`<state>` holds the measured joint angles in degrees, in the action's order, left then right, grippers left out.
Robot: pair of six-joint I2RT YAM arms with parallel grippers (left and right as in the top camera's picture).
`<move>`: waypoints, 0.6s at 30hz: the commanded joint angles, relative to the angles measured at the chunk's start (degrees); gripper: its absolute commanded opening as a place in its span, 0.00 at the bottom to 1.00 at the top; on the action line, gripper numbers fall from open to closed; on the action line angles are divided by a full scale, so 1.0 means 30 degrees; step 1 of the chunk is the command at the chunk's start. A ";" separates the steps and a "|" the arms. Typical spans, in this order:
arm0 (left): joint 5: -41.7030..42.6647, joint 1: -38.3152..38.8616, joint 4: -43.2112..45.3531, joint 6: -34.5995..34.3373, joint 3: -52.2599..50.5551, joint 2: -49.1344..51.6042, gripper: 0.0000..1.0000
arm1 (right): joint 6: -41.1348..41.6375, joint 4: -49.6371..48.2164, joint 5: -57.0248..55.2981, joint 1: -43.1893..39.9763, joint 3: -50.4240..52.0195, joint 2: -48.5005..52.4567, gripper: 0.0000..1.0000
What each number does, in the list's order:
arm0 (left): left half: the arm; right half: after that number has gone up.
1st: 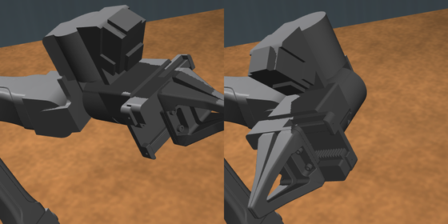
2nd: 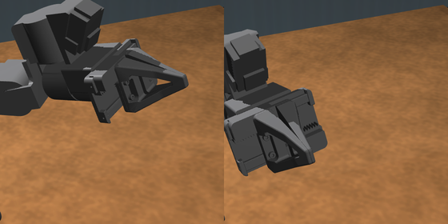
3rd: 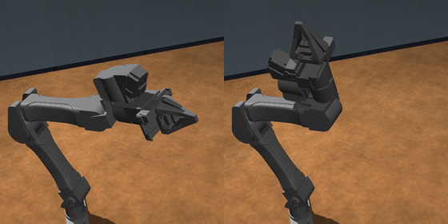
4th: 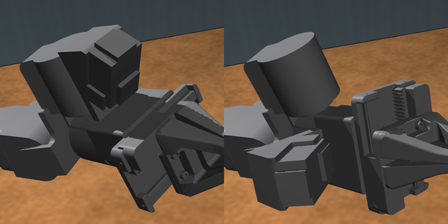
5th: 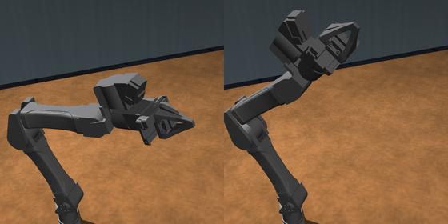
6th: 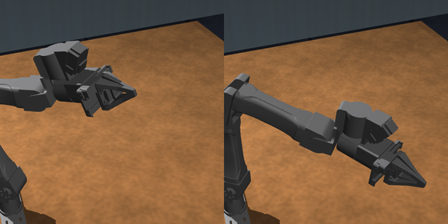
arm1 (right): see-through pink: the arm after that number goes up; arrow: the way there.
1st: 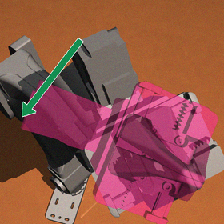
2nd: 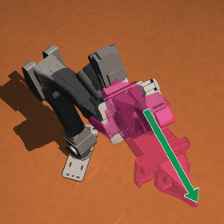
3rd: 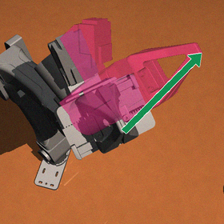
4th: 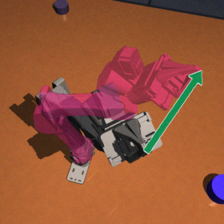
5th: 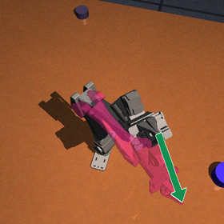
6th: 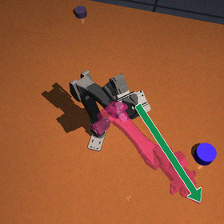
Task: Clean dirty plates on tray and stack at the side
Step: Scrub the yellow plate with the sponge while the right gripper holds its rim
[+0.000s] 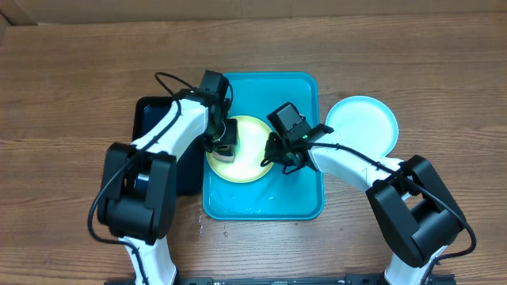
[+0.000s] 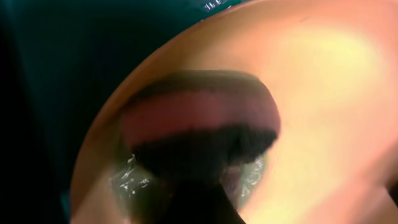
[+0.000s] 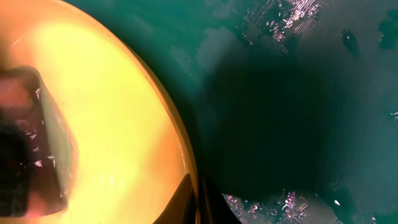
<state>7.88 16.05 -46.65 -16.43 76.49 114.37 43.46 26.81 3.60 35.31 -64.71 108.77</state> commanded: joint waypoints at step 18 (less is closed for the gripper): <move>1.1657 -0.0852 0.0022 0.1690 0.1275 -0.1195 0.04 | -0.0131 -0.0058 -0.0182 0.0073 0.0182 -0.0423 0.04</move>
<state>34.37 14.20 -46.74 -13.08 78.37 117.34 43.44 26.96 2.79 35.27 -64.51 108.57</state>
